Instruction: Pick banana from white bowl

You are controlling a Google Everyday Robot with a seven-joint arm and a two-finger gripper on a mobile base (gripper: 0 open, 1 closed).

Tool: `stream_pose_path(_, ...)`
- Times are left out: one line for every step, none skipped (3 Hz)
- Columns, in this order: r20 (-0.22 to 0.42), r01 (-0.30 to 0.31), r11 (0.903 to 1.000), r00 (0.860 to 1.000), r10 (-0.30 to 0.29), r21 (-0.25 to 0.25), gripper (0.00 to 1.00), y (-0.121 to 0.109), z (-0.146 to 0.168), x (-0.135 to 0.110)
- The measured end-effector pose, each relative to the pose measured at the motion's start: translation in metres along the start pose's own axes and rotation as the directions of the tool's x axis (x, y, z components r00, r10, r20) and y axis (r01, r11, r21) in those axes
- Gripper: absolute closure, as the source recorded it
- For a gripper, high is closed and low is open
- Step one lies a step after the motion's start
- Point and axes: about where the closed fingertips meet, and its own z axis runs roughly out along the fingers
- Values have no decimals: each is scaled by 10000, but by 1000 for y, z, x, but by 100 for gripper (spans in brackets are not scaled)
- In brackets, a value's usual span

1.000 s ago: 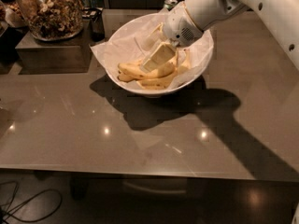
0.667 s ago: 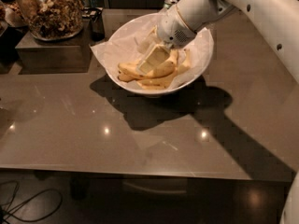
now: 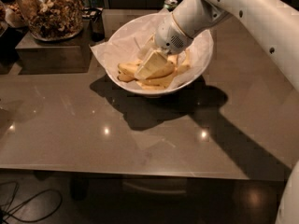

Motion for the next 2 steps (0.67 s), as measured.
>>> stream_pose_path(-126,-149,9998,9998,150,105,53,-1,4,3)
stream_pose_path(-183,-205,9997,9996,207,99,51,-3,7,3)
